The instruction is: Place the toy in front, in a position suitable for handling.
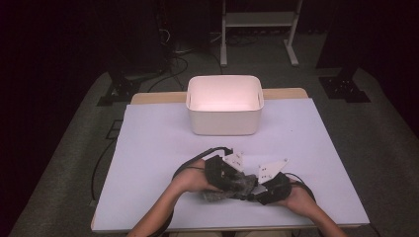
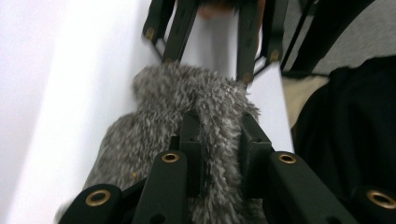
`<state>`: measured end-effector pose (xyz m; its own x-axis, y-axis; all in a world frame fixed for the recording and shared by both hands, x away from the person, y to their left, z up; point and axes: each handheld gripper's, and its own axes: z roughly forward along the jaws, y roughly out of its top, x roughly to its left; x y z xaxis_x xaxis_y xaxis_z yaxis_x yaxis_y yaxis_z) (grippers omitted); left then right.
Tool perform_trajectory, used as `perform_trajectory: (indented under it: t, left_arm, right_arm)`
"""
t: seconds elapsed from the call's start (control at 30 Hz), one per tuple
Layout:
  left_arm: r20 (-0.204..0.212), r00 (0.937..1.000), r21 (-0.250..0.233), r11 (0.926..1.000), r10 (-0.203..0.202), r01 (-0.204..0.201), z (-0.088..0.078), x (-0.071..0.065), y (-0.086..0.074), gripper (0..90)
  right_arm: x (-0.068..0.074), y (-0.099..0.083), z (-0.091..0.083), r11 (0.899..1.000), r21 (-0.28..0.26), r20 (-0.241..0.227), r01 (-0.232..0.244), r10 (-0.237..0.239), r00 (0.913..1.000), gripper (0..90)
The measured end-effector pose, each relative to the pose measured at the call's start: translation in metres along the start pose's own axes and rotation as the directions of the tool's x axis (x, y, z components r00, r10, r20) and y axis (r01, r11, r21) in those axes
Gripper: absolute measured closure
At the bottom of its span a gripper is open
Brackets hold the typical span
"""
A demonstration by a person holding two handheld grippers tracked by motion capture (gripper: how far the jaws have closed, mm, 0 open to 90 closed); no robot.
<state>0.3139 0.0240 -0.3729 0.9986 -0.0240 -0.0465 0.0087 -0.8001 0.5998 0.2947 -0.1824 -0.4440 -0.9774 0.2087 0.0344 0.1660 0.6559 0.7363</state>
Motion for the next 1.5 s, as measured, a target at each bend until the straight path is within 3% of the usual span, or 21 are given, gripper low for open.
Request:
perform_trajectory:
  t: [0.13,0.27,0.4,0.67,0.83,1.03,1.27,1.37,1.5]
  left_arm:
    - [-0.053,0.9985,0.035,0.9992,-0.015,0.017,-0.017,-0.004,-0.018,76.1]
    - [-0.073,0.9949,0.016,0.9973,-0.070,0.072,-0.033,-0.002,-0.039,76.1]
    - [-0.085,0.9915,0.006,0.9951,-0.098,0.099,-0.042,-0.001,-0.053,76.1]
    - [-0.137,0.9798,0.015,0.9886,-0.146,0.150,-0.056,0.000,-0.077,76.0]
    - [-0.125,0.9780,-0.004,0.9857,-0.168,0.168,-0.055,0.001,-0.084,76.0]
    - [-0.095,0.9857,-0.030,0.9902,-0.139,0.137,-0.052,0.000,-0.069,76.1]
    - [-0.058,0.9947,0.002,0.9964,-0.084,0.085,-0.028,0.003,-0.034,76.1]
    - [-0.035,0.9986,0.013,0.9991,-0.040,0.040,-0.016,0.001,-0.017,76.1]
    - [-0.014,0.9999,0.020,0.9998,-0.009,0.009,-0.003,0.002,0.000,76.1]
  right_arm:
    - [-0.001,0.000,0.000,1.000,0.001,-0.006,-0.004,0.004,1.0000,57.1]
    - [-0.002,0.000,0.000,1.000,0.001,-0.007,-0.008,0.008,0.9999,57.0]
    - [-0.002,0.000,0.000,1.000,0.001,-0.005,-0.007,0.007,1.0000,57.0]
    - [-0.002,0.000,0.000,1.000,-0.001,-0.008,-0.014,0.014,0.9999,57.0]
    - [-0.002,0.000,0.000,1.000,-0.001,-0.009,-0.015,0.015,0.9998,57.0]
    - [-0.002,0.000,0.001,1.000,-0.001,-0.008,-0.016,0.016,0.9998,56.9]
    - [-0.001,0.000,0.001,1.000,-0.001,-0.005,-0.015,0.015,0.9999,56.8]
    - [-0.001,0.001,0.001,1.000,0.000,-0.005,-0.012,0.012,0.9999,56.9]
    - [-0.002,0.001,0.002,1.000,0.003,-0.007,-0.004,0.004,1.0000,56.9]
